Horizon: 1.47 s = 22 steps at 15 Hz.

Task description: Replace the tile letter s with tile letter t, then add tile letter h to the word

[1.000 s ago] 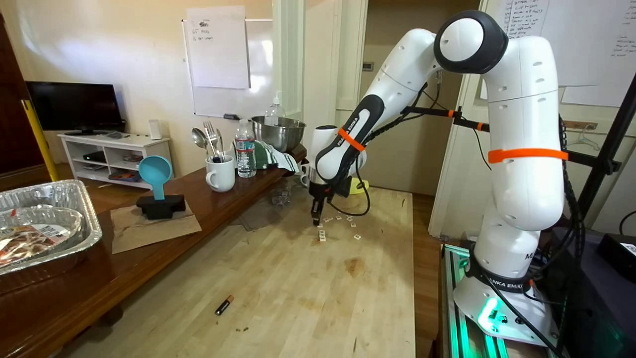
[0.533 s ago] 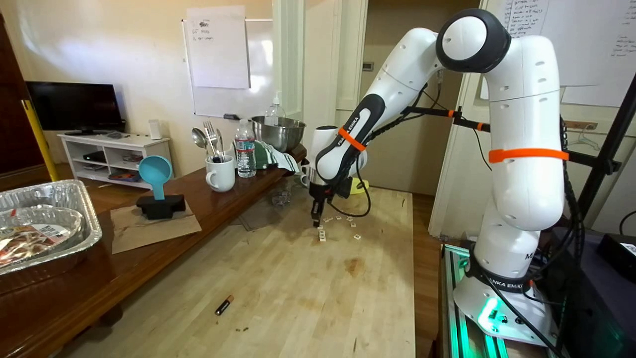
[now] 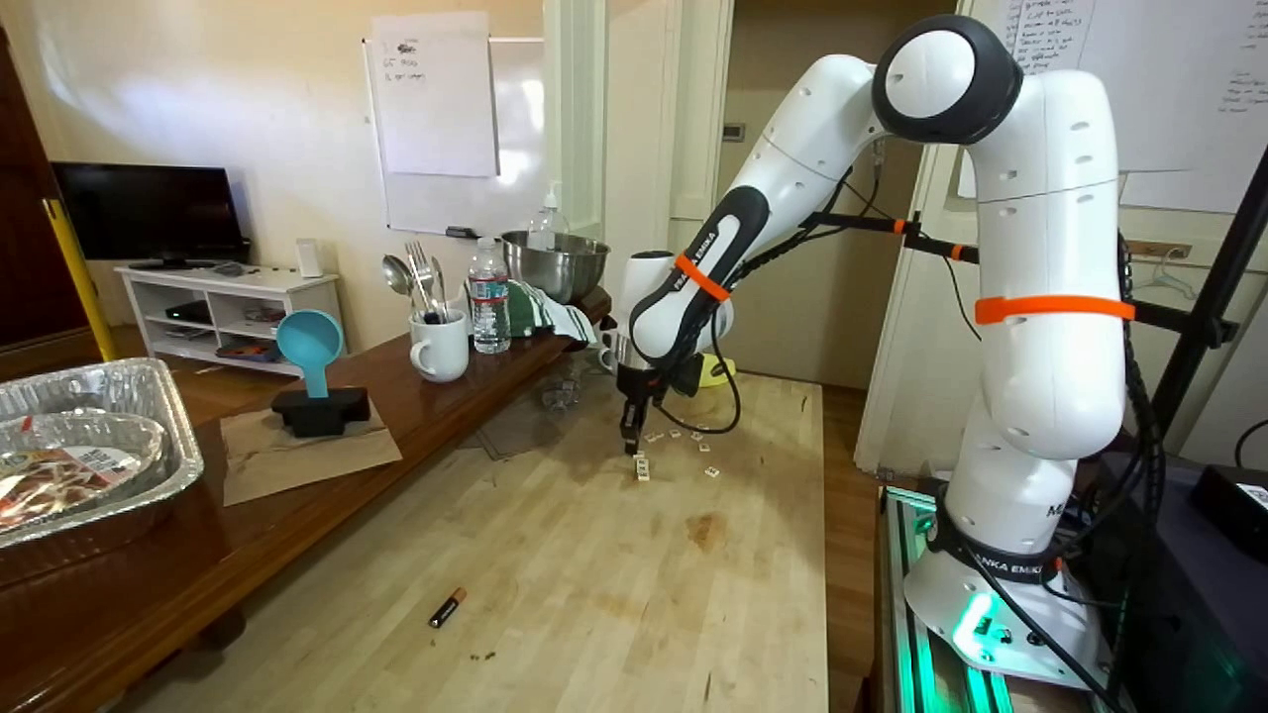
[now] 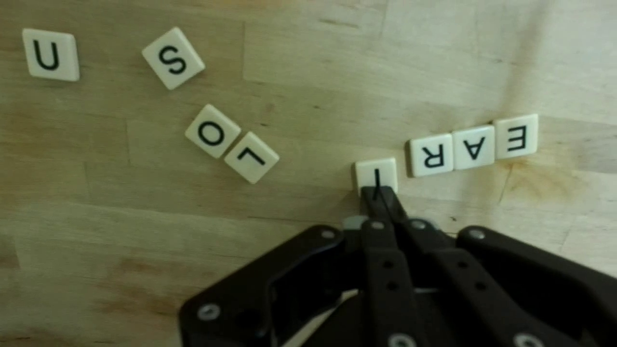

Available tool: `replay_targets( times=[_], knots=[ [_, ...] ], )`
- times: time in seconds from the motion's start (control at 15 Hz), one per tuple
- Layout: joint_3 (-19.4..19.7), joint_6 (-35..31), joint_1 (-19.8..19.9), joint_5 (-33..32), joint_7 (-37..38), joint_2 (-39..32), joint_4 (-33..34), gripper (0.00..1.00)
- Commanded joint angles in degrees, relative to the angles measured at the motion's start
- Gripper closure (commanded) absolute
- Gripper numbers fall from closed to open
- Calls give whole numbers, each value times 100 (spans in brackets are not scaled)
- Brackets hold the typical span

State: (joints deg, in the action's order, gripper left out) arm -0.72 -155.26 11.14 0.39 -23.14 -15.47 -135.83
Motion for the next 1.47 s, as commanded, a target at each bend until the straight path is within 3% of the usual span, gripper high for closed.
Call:
replay_targets(
  times=[0.0, 1.4],
  knots=[
    [-30, 59, -62, 98, 26, -21, -221, 100],
    [-26, -28, -33, 226, 9, 184, -357, 100]
  ],
)
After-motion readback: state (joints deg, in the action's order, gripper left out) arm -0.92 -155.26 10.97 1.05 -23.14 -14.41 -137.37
